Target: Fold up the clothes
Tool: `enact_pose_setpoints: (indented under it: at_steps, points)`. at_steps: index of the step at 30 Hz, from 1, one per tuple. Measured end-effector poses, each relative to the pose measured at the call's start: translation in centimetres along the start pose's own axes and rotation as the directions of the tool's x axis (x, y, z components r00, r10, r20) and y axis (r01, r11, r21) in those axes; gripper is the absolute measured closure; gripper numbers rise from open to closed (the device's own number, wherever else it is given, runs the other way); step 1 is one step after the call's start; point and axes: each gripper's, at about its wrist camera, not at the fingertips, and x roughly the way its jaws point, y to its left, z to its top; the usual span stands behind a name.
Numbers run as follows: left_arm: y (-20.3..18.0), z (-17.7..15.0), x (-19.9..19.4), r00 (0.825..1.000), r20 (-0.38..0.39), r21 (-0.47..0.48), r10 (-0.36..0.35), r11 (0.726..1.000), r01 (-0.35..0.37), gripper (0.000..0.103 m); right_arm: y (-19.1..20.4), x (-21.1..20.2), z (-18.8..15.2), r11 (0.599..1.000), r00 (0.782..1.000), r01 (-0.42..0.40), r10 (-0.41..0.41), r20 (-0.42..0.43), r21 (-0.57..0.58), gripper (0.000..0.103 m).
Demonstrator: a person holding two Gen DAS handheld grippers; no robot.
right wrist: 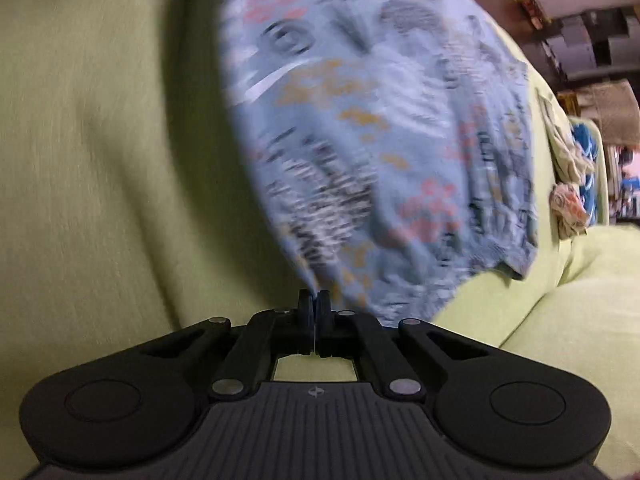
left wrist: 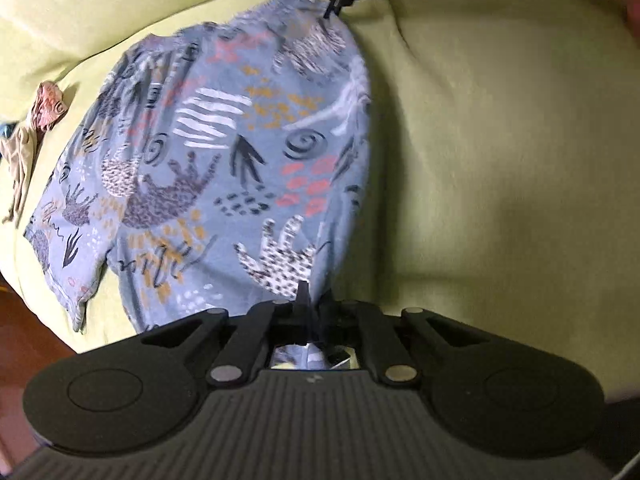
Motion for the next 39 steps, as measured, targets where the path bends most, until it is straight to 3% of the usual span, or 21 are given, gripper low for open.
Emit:
enact_pose_setpoints:
  at_steps: [5, 8, 13, 16, 17, 19, 22, 25, 27, 30, 32, 36, 39]
  points:
    - [7.7, 0.2, -2.6, 0.999, 0.024, -0.108, -0.027, 0.994, 0.03, 0.101, -8.5, -4.0, 1.7, 0.979, 0.997, -0.043, 0.029, 0.074, 0.2, 0.103]
    - [14.7, 0.4, -3.8, 1.0, 0.022, -0.185, 0.017, 0.983, -0.013, 0.101, -14.8, -4.3, 3.1, 0.955, 0.995, -0.042, 0.011, 0.104, 0.294, 0.103]
    - [26.9, 1.5, -2.9, 0.994, 0.026, -0.272, 0.103, 0.958, -0.092, 0.101, -24.3, -0.4, 4.5, 0.894, 0.995, -0.078, 0.041, 0.092, 0.441, 0.103]
    - [32.6, 2.7, 1.2, 0.994, 0.025, -0.279, 0.106, 0.956, -0.095, 0.101, -29.0, 4.6, 4.7, 0.834, 0.991, -0.132, 0.106, 0.079, 0.536, 0.103]
    - [34.1, 3.0, 3.2, 0.996, 0.02, -0.287, 0.091, 0.954, -0.082, 0.101, -30.3, 6.9, 4.7, 0.805, 0.986, -0.165, 0.147, 0.078, 0.57, 0.103]
    - [36.8, 3.2, 7.9, 1.0, -0.013, -0.328, 0.015, 0.944, -0.018, 0.1, -31.7, 10.9, 4.7, 0.753, 0.974, -0.212, 0.211, 0.077, 0.623, 0.093]
    - [39.7, 2.4, 13.5, 0.99, -0.049, -0.409, -0.133, 0.907, 0.101, 0.099, -32.6, 14.7, 4.4, 0.686, 0.955, -0.264, 0.287, 0.08, 0.678, 0.083]
    - [41.3, 1.3, 15.0, 0.97, 0.005, -0.461, -0.241, 0.86, 0.216, 0.099, -32.6, 14.3, 3.5, 0.636, 0.948, -0.289, 0.296, 0.12, 0.715, 0.069]
    - [42.2, 0.6, 15.0, 0.952, 0.06, -0.496, -0.302, 0.818, 0.291, 0.095, -32.3, 14.1, 3.0, 0.617, 0.941, -0.306, 0.313, 0.131, 0.725, 0.069]
    - [43.2, -0.3, 15.1, 0.939, 0.085, -0.555, -0.334, 0.767, 0.323, 0.099, -32.1, 14.0, 2.7, 0.608, 0.937, -0.31, 0.324, 0.127, 0.731, 0.07]
    - [43.1, -0.2, 14.9, 0.949, 0.075, -0.534, -0.307, 0.791, 0.298, 0.102, -32.2, 14.4, 2.7, 0.594, 0.934, -0.308, 0.336, 0.119, 0.744, 0.074]
    - [41.6, 0.7, 14.3, 0.968, 0.06, -0.42, -0.244, 0.873, 0.247, 0.102, -32.4, 14.8, 3.1, 0.605, 0.936, -0.295, 0.338, 0.097, 0.74, 0.103]
    - [41.8, 1.0, 13.5, 0.974, 0.056, -0.379, -0.218, 0.898, 0.222, 0.103, -33.0, 14.0, 3.2, 0.621, 0.942, -0.287, 0.323, 0.096, 0.73, 0.103]
